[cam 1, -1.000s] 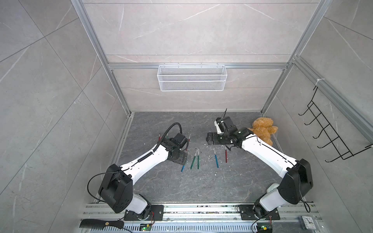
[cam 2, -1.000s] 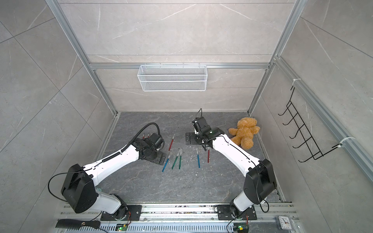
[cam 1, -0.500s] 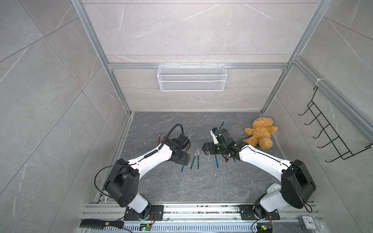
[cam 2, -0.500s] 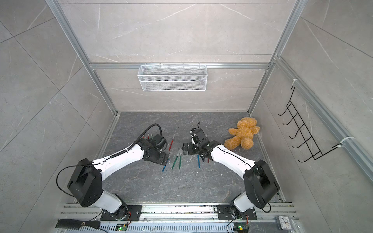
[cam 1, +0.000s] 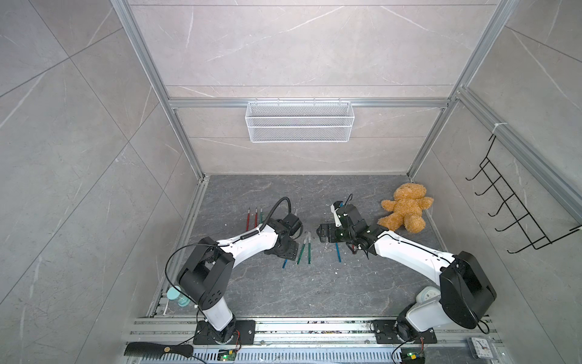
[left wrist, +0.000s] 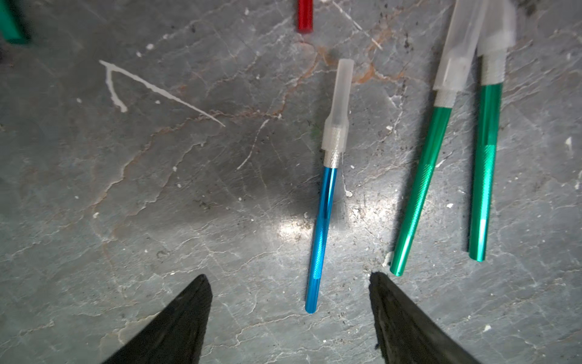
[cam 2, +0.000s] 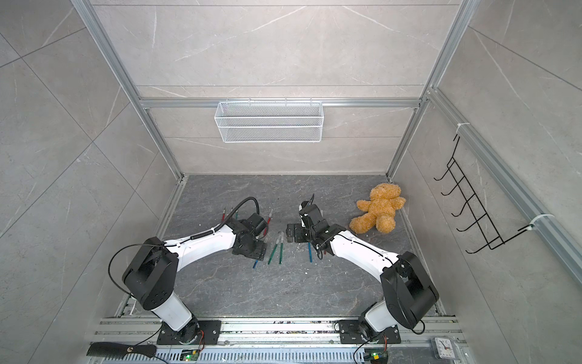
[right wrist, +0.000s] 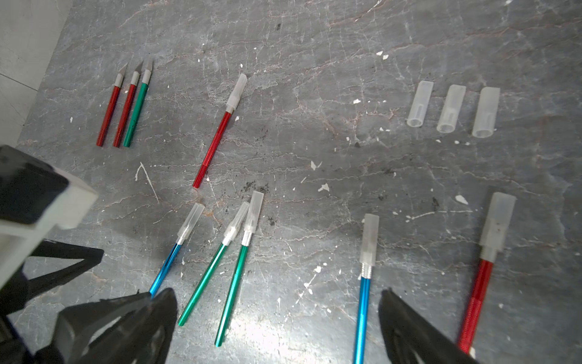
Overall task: Remove protective caps from carving knives
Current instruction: Pick up the carving knife from the center of the board.
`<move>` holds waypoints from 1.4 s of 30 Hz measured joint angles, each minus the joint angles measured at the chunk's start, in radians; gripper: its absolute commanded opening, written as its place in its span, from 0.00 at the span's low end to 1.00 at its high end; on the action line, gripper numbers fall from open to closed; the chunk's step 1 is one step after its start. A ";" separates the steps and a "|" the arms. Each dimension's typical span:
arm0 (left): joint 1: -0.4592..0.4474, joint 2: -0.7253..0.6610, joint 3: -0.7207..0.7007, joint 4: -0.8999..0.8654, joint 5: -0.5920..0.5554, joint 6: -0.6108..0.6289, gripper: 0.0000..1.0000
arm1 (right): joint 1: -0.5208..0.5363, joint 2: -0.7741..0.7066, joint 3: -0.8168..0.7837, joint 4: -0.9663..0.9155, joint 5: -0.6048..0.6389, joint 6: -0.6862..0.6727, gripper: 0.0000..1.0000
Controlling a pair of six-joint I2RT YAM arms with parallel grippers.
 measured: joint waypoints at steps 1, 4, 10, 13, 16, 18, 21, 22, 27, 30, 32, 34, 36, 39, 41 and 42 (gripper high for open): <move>-0.005 0.008 -0.002 0.005 0.002 -0.001 0.73 | 0.000 -0.001 -0.003 0.003 0.002 0.000 1.00; -0.018 0.024 -0.011 0.018 0.014 -0.006 0.69 | 0.000 -0.006 -0.008 0.005 0.002 0.000 1.00; -0.035 0.065 -0.024 0.041 0.016 -0.017 0.55 | 0.000 -0.011 -0.009 0.009 0.002 0.000 1.00; -0.036 0.071 -0.036 0.047 0.018 -0.021 0.48 | 0.000 -0.011 -0.009 0.009 0.002 0.003 1.00; -0.036 0.071 -0.037 0.055 0.016 -0.026 0.41 | 0.000 -0.011 -0.009 0.009 0.002 0.003 1.00; -0.037 0.072 -0.038 0.059 0.016 -0.029 0.37 | 0.000 -0.011 -0.009 0.009 0.002 0.004 0.99; -0.043 0.075 -0.039 0.069 0.016 -0.036 0.26 | 0.000 -0.011 -0.009 0.009 0.002 0.004 0.99; -0.045 0.075 -0.039 0.073 0.015 -0.037 0.22 | 0.000 -0.011 -0.009 0.009 0.002 0.004 0.99; -0.051 0.076 -0.042 0.086 0.013 -0.043 0.16 | 0.000 -0.011 -0.009 0.009 0.002 0.007 0.99; -0.054 0.072 -0.049 0.097 0.013 -0.050 0.11 | 0.000 -0.011 -0.009 0.008 0.000 0.007 0.99; -0.056 0.068 -0.054 0.103 0.011 -0.053 0.08 | 0.000 -0.011 -0.009 0.009 -0.003 0.008 0.99; -0.056 0.064 -0.058 0.106 0.007 -0.055 0.03 | 0.000 -0.011 -0.009 0.009 -0.007 0.008 1.00; -0.056 0.059 -0.063 0.107 -0.002 -0.057 0.00 | 0.002 -0.011 -0.009 0.009 -0.011 0.008 0.99; -0.057 0.046 -0.076 0.102 -0.013 -0.060 0.00 | 0.004 -0.011 -0.009 0.009 -0.024 0.016 0.98; -0.056 0.033 -0.088 0.097 -0.014 -0.061 0.00 | 0.005 -0.011 -0.009 0.008 -0.037 0.026 0.97; -0.057 0.026 -0.094 0.096 -0.014 -0.061 0.00 | 0.005 -0.011 -0.009 0.007 -0.044 0.029 0.97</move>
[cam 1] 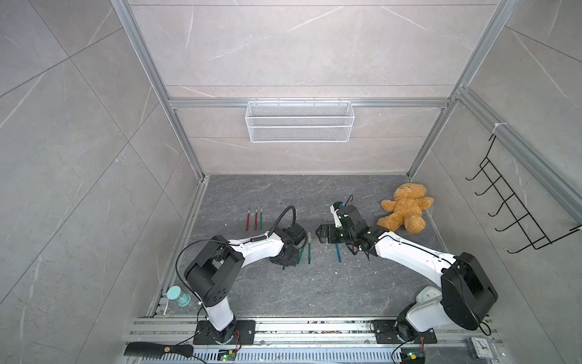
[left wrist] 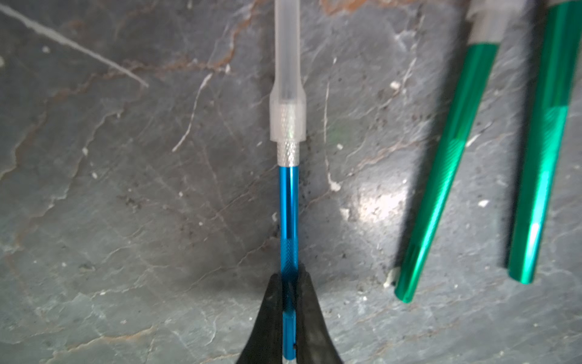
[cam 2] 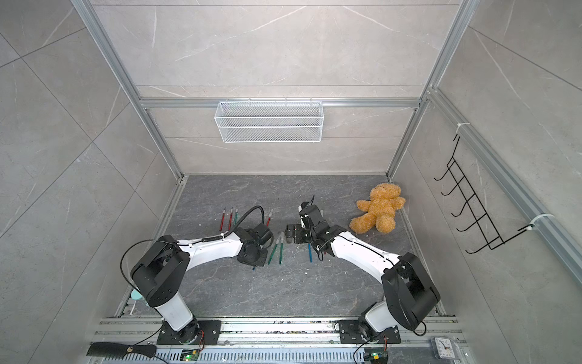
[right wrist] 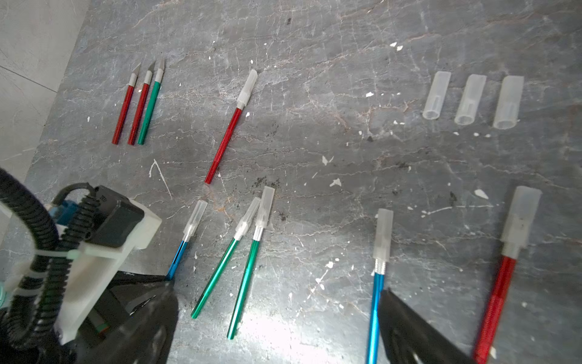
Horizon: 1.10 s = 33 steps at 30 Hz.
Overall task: Remove protective caps from carving knives
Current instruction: Pick up the carving knife from the center of the board, then remove the protective sleeve from the carving knife.
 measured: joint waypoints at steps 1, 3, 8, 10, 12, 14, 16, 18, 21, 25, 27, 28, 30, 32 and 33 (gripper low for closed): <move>0.000 -0.012 -0.008 -0.002 0.000 0.000 0.00 | 0.000 0.002 0.001 -0.001 -0.009 0.006 0.96; 0.000 -0.046 -0.024 0.000 0.002 0.000 0.00 | 0.000 0.006 0.010 -0.009 -0.027 0.021 0.96; 0.000 -0.182 -0.077 0.038 0.017 -0.001 0.00 | 0.000 0.013 0.049 -0.033 -0.077 0.084 0.93; 0.000 -0.230 -0.098 0.067 0.034 -0.001 0.00 | 0.000 0.013 0.060 -0.034 -0.100 0.116 0.91; -0.003 -0.266 -0.119 0.095 0.053 -0.001 0.00 | 0.000 0.014 0.067 -0.032 -0.133 0.156 0.89; -0.012 -0.288 -0.138 0.122 0.066 -0.001 0.00 | 0.000 0.023 0.073 -0.028 -0.167 0.200 0.87; -0.025 -0.295 -0.153 0.144 0.080 -0.001 0.00 | 0.006 0.036 0.080 -0.019 -0.190 0.241 0.83; -0.039 -0.296 -0.167 0.164 0.089 0.000 0.00 | 0.018 0.051 0.086 -0.010 -0.204 0.280 0.79; -0.057 -0.299 -0.185 0.188 0.103 0.000 0.00 | 0.042 0.073 0.092 0.018 -0.220 0.332 0.72; -0.072 -0.314 -0.199 0.217 0.115 -0.001 0.00 | 0.068 0.106 0.093 0.054 -0.231 0.386 0.61; -0.075 -0.318 -0.199 0.228 0.117 0.000 0.00 | 0.077 0.121 0.093 0.066 -0.233 0.404 0.58; -0.077 -0.319 -0.199 0.235 0.119 0.000 0.00 | 0.081 0.128 0.093 0.072 -0.236 0.413 0.56; -0.080 -0.319 -0.199 0.245 0.125 -0.001 0.00 | 0.087 0.143 0.097 0.081 -0.238 0.425 0.52; -0.084 -0.319 -0.199 0.250 0.130 0.000 0.00 | 0.090 0.162 0.104 0.090 -0.239 0.438 0.47; -0.085 -0.319 -0.199 0.251 0.132 -0.001 0.00 | 0.091 0.171 0.107 0.095 -0.240 0.443 0.46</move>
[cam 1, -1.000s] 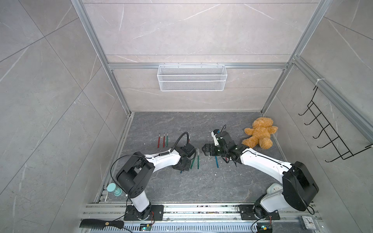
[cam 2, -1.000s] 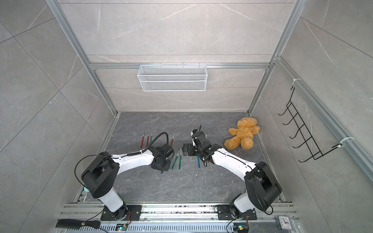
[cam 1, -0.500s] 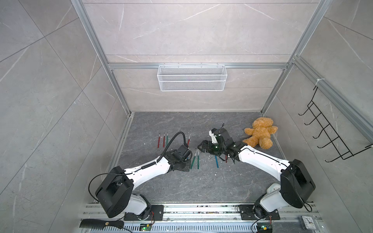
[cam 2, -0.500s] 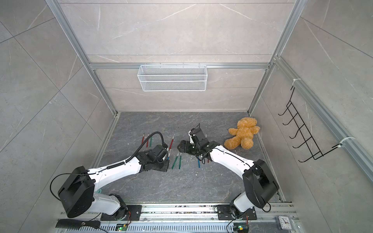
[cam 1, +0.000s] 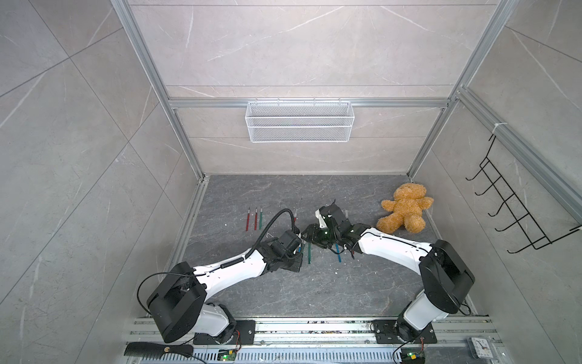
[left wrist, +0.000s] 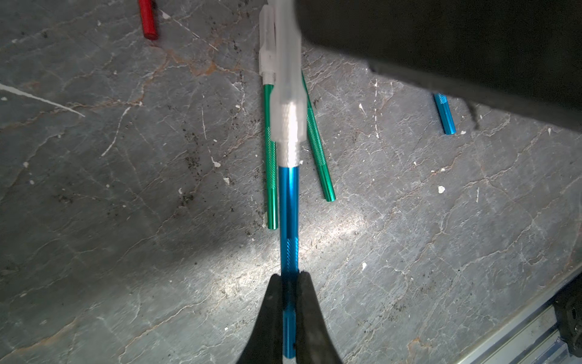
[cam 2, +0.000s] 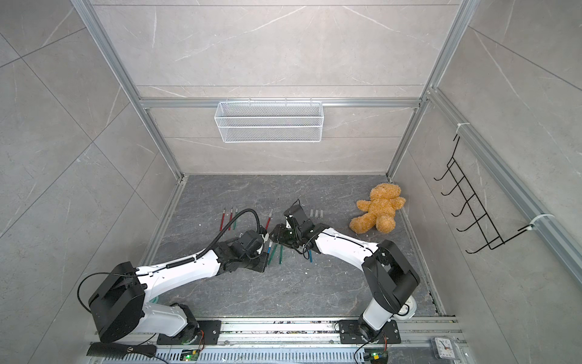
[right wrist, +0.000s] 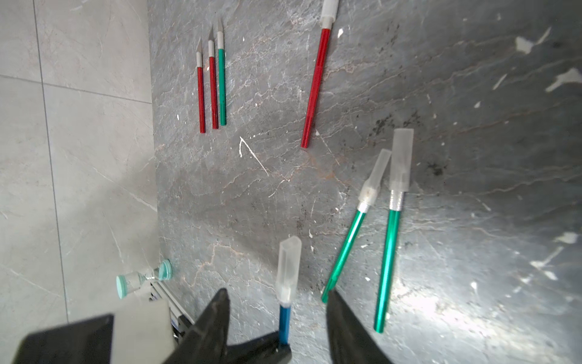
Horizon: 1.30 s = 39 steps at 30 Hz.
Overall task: Remove protective caps from carving knives
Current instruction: Remove the protective sleeve from the carving knife.
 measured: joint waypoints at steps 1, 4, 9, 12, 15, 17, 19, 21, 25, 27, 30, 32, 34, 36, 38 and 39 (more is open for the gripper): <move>-0.001 0.000 0.000 0.001 0.001 0.000 0.00 | 0.001 0.006 0.001 0.003 0.000 0.002 0.44; -0.004 0.000 0.000 0.002 0.001 0.000 0.00 | 0.001 0.021 0.004 0.007 0.000 0.007 0.41; -0.005 0.000 0.000 0.002 0.001 0.000 0.00 | 0.001 0.040 0.009 0.018 0.000 0.007 0.36; -0.005 0.000 0.000 0.002 0.001 0.000 0.00 | 0.001 0.058 0.014 0.024 -0.003 0.007 0.34; -0.006 0.000 0.000 0.002 0.002 0.000 0.00 | 0.001 0.072 0.016 0.025 -0.003 0.007 0.30; -0.005 0.000 0.000 0.002 0.002 0.000 0.00 | 0.001 0.078 0.018 0.025 -0.003 0.006 0.27; -0.005 0.000 0.000 0.002 0.002 0.000 0.00 | 0.001 0.082 0.021 0.025 -0.004 0.006 0.25; -0.006 0.000 0.000 0.002 0.002 0.000 0.00 | 0.001 0.084 0.023 0.025 -0.004 0.006 0.23; -0.006 0.000 0.000 0.002 0.002 0.000 0.00 | 0.002 0.086 0.029 0.025 -0.004 0.006 0.17; -0.006 0.000 0.000 0.002 0.002 0.000 0.00 | 0.002 0.091 0.034 0.026 -0.004 0.006 0.14; -0.006 0.000 0.000 -0.002 0.002 0.000 0.00 | 0.003 0.099 0.037 0.028 -0.004 0.006 0.12; -0.006 0.000 0.000 -0.003 0.002 0.000 0.00 | 0.003 0.101 0.037 0.029 -0.005 0.006 0.11; -0.006 0.000 0.000 -0.003 0.001 0.000 0.00 | 0.003 0.101 0.037 0.029 -0.007 0.006 0.10; -0.006 0.000 0.000 -0.004 0.000 0.000 0.00 | 0.003 0.103 0.039 0.029 -0.008 0.006 0.11; -0.006 0.000 0.000 -0.005 0.000 0.000 0.00 | 0.003 0.107 0.040 0.030 -0.011 0.007 0.14; -0.006 0.000 0.000 -0.006 0.000 0.000 0.00 | 0.003 0.111 0.043 0.031 -0.012 0.007 0.18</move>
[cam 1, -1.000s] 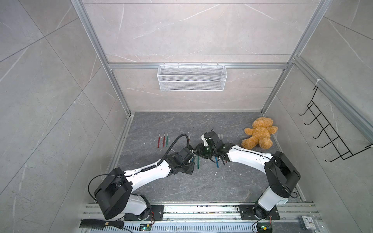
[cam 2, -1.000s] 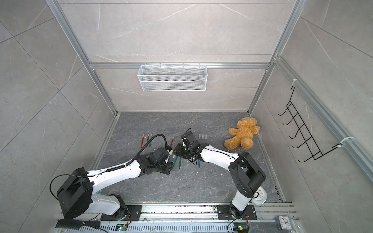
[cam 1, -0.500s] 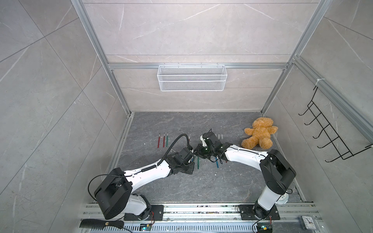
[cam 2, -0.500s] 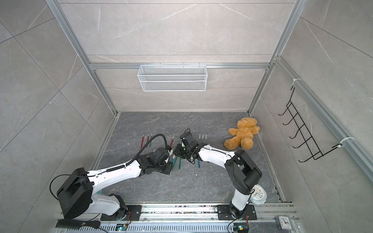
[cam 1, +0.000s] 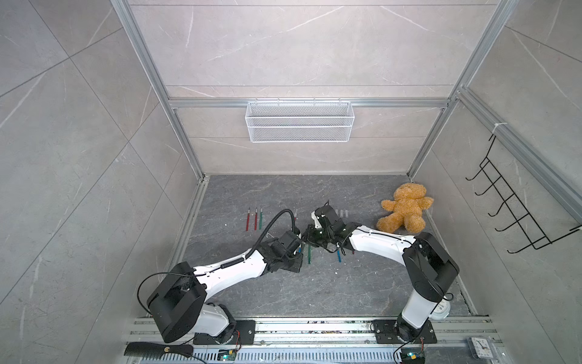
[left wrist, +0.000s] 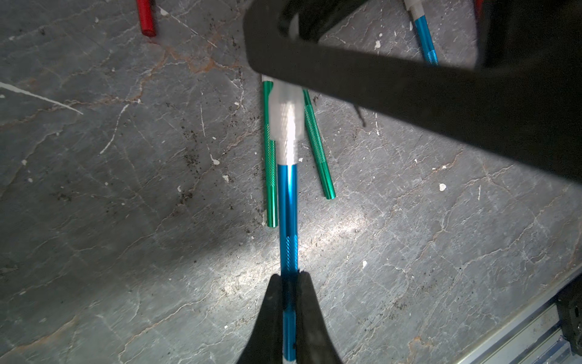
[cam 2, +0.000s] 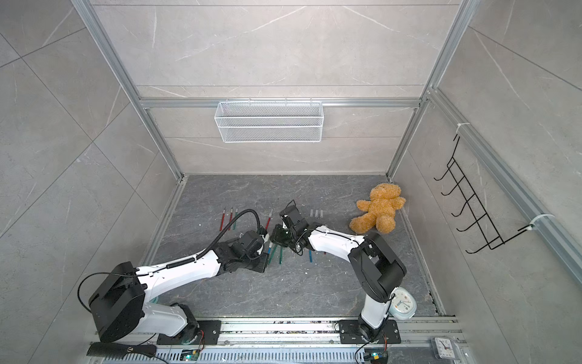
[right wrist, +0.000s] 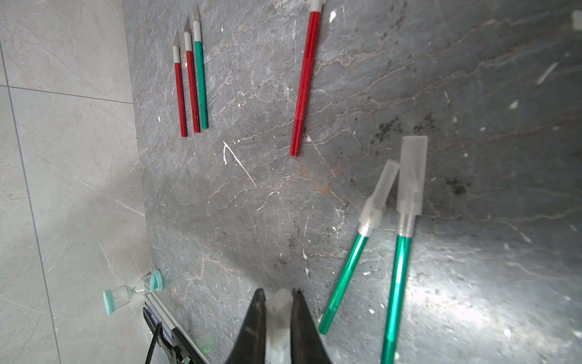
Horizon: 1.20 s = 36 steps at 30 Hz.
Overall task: Remove protective caps from carving knives
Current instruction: Remove the protective sleeve from the carving knife.
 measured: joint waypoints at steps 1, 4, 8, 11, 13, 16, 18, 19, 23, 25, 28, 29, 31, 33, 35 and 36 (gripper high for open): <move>0.000 0.000 0.000 -0.001 -0.001 0.000 0.00 | 0.000 0.004 0.002 0.002 -0.002 0.000 0.20; 0.000 0.000 0.000 0.002 0.000 0.000 0.00 | 0.001 0.014 0.003 0.005 -0.008 0.000 0.21; -0.005 0.000 0.000 0.006 0.000 0.000 0.00 | 0.003 0.026 0.003 0.009 -0.014 0.001 0.18; -0.005 0.000 0.000 0.008 0.000 0.000 0.00 | 0.003 0.026 0.003 0.010 -0.014 0.005 0.16; -0.005 0.000 0.000 0.008 0.000 0.000 0.00 | 0.003 0.026 0.003 0.013 -0.014 0.008 0.14; -0.005 0.000 0.000 0.009 0.000 0.000 0.00 | 0.003 0.026 0.003 0.016 -0.013 0.011 0.11; -0.005 -0.002 0.000 0.008 0.000 0.000 0.00 | 0.003 0.026 0.003 0.016 -0.013 0.011 0.06; -0.005 -0.002 0.000 0.009 0.000 0.000 0.00 | 0.003 0.026 0.003 0.016 -0.013 0.011 0.02; -0.005 -0.004 0.000 0.011 0.000 -0.001 0.00 | 0.004 0.026 0.010 0.010 -0.002 0.011 0.00; -0.004 -0.014 -0.005 0.019 -0.004 -0.001 0.00 | 0.006 0.026 0.030 -0.012 0.013 0.006 0.00; -0.004 -0.043 -0.018 0.030 -0.021 -0.008 0.00 | 0.012 0.026 0.068 -0.050 0.028 -0.009 0.00; -0.004 -0.055 -0.022 0.032 -0.027 -0.011 0.00 | 0.014 0.026 0.081 -0.061 0.032 -0.013 0.00; -0.003 -0.082 -0.034 0.040 -0.035 -0.016 0.00 | 0.016 0.026 0.102 -0.080 0.032 -0.019 0.00; -0.003 -0.108 -0.047 0.048 -0.045 -0.019 0.00 | 0.018 0.026 0.111 -0.084 0.032 -0.020 0.00; -0.003 -0.122 -0.058 0.051 -0.047 -0.021 0.00 | 0.021 0.026 0.111 -0.083 0.032 -0.019 0.00; -0.003 -0.127 -0.064 0.053 -0.048 -0.023 0.00 | 0.023 0.026 0.111 -0.084 0.033 -0.019 0.00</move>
